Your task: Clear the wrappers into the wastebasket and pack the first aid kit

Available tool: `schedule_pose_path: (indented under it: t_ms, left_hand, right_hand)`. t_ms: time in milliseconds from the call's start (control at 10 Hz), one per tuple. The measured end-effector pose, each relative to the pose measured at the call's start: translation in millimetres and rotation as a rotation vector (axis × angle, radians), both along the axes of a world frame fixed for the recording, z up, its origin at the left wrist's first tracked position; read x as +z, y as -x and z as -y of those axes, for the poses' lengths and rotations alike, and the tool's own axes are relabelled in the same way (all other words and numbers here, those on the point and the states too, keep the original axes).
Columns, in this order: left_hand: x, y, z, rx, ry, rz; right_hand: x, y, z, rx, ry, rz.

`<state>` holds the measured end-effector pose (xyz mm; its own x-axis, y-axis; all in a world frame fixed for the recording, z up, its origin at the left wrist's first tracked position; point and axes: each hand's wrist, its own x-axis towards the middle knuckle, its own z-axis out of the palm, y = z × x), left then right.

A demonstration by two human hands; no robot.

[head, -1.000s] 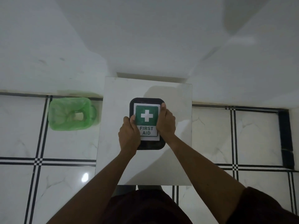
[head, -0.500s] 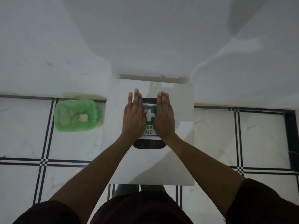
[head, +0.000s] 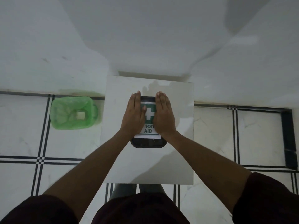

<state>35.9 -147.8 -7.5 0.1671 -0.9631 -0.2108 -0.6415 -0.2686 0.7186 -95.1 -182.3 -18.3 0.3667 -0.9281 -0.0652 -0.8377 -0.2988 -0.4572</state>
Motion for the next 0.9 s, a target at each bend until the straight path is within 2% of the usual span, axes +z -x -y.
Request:
schedule_pose_path:
  t_ms: [100,300,400,500,700,800,900]
  left_hand:
    - [0,-2,0,-0.025,-0.004,0.027]
    - [16,2,-20,-0.078,-0.007,0.31]
    - [17,9,-49,-0.188,-0.04,0.426]
    - [10,9,-67,-0.225,-0.108,0.465]
    - [10,11,-67,-0.197,-0.091,0.397]
    - [7,12,-66,-0.144,-0.039,0.302]
    - [18,12,-64,-0.028,0.038,0.122]
  right_hand:
    - [3,0,0,0.007,-0.003,0.01]
    - [24,8,-9,0.035,-0.011,-0.001]
    - [22,13,-33,-0.002,0.02,-0.025]
    - [12,16,-60,-0.007,0.012,-0.056]
    - [7,17,-64,-0.019,0.018,-0.046]
    - [7,18,-63,-0.009,0.02,-0.016]
    - [21,16,-59,-0.076,-0.009,0.066]
